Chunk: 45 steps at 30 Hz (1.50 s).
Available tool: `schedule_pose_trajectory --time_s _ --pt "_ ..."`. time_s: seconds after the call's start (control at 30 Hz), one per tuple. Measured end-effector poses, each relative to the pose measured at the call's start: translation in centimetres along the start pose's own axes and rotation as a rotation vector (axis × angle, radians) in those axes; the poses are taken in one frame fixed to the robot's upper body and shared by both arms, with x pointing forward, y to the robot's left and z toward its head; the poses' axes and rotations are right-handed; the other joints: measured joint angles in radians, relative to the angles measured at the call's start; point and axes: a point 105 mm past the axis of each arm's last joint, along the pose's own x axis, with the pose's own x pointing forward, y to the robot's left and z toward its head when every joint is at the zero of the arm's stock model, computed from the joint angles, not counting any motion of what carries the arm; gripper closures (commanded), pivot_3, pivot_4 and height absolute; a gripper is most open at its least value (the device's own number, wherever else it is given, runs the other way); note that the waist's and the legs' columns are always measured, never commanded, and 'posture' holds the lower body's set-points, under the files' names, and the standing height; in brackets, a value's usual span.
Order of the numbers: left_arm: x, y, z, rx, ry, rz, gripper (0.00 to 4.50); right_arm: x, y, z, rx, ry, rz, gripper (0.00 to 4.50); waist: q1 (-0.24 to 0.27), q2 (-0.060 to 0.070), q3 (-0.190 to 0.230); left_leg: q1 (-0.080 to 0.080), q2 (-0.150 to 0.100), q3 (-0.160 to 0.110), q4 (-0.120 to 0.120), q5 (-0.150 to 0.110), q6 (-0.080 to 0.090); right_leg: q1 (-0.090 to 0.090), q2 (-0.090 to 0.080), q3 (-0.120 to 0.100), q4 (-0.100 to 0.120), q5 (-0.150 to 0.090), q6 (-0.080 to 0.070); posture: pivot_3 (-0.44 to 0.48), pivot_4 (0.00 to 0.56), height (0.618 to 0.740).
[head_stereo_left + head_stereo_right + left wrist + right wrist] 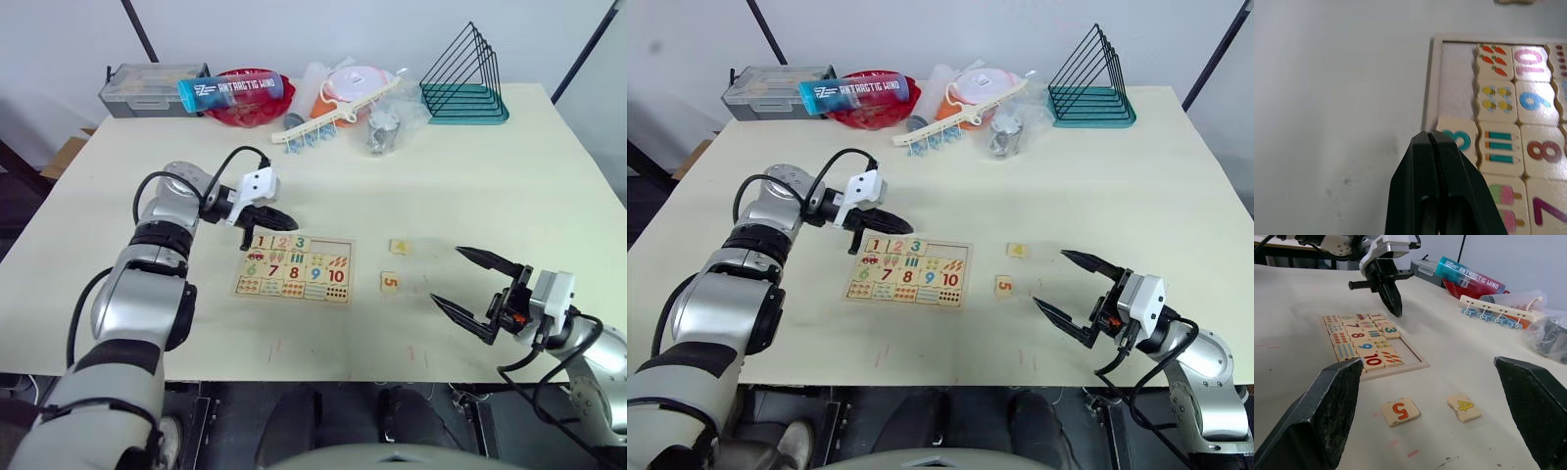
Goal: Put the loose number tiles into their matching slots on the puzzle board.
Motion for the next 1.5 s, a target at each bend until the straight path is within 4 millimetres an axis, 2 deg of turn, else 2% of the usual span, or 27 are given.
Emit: schedule_pose_trajectory --time_s 0.3,0.63,1.5 --pt "-0.9 -0.5 -1.3 -0.028 0.027 0.001 4.46 -0.1 0.0 0.1 -0.003 0.006 0.011 0.0 0.001 0.0 0.0 0.0 0.0 0.0 0.0 0.0 0.0 0.0 0.0 0.0 0.0 0.0 0.0 0.0 0.15 0.74" --pt "-0.5 -1.1 -2.2 -0.047 0.042 -0.01 4.46 0.1 -0.3 0.3 -0.015 -0.002 0.017 0.0 0.001 0.0 0.0 0.0 0.0 0.0 0.0 0.0 0.0 0.0 0.0 0.0 0.0 0.0 0.0 0.0 0.15 0.74" --pt "0.6 -1.0 -1.7 -0.004 0.037 -0.014 4.46 0.2 -0.3 0.3 -0.002 0.001 0.022 0.0 0.003 0.0 0.0 0.0 0.0 0.0 0.0 0.0 0.0 0.0 0.0 0.0 0.0 0.0 0.0 0.0 0.15 0.74"
